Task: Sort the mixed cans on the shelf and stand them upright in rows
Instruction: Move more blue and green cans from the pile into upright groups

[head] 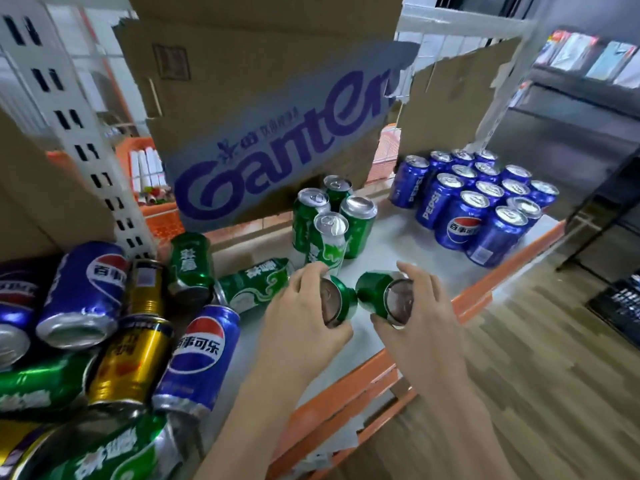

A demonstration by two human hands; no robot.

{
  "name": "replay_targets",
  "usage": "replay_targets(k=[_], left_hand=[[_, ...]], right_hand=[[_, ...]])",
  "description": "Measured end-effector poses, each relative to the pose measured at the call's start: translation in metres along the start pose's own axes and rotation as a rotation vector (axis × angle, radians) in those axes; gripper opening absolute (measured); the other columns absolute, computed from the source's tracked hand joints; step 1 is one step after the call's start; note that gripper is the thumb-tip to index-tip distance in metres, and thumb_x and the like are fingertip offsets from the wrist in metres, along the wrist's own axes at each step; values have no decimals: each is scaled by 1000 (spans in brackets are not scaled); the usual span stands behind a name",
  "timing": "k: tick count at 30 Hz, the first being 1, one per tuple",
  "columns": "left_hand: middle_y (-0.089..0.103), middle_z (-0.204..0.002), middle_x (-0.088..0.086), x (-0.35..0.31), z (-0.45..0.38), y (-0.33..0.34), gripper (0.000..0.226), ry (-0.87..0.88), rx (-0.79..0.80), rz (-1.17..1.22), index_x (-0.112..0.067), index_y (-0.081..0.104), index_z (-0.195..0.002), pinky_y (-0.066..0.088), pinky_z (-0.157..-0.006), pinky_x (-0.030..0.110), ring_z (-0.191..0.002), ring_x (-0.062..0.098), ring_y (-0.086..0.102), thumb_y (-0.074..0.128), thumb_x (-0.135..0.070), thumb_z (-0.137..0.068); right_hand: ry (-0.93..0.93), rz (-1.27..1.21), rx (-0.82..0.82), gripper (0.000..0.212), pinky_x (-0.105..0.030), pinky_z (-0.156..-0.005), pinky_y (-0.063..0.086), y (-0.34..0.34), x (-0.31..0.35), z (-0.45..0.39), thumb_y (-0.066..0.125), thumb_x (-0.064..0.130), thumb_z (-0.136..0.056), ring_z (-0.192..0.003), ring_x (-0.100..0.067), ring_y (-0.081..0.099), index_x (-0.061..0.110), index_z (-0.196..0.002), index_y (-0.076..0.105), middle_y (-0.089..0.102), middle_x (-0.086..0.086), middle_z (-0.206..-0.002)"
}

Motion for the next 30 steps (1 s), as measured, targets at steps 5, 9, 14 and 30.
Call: replay_targets(k=[5, 9, 14, 30], left_hand=[[38, -127, -9, -5, -28, 16, 66, -59, 2, -98, -31, 32, -126, 42, -84, 29, -103, 21, 50, 69, -39, -72], [26, -127, -8, -10, -43, 26, 70, -101, -41, -202, -31, 30, -135, 40, -88, 28, -106, 19, 51, 65, -41, -76], [26, -138, -8, -18, -58, 40, 79, -154, -134, -225, -26, 20, -146, 36, -94, 26, -118, 17, 46, 64, -36, -81], [-2, -157, -3, -11, -29, 51, 87, -383, -185, -283, -21, -17, -146, 24, -107, 27, -141, 18, 18, 48, -43, -93]], right_hand=[[0, -40, 119, 65, -27, -69, 40, 17, -21, -36, 82, 15, -61, -94, -23, 56, 18, -119, 53, 56, 2, -113], [-63, -132, 249, 65, -25, -72, 42, 35, -31, -64, 79, 18, -66, -92, -12, 54, 21, -125, 52, 47, 12, -115], [-195, -198, 359, 59, -27, -78, 44, 57, -32, -95, 73, 7, -69, -101, -20, 55, 16, -124, 55, 47, 2, -126], [-474, -82, 284, 68, -50, -102, 36, 70, -26, -96, 76, -5, -58, -120, -42, 48, -6, -122, 54, 55, -21, -127]])
Point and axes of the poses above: each hand's wrist, its own z-axis away from the middle knuckle, its own y-axis out of the palm, x = y × z, the point moved 9 cm from there along -z, towards the middle knuckle
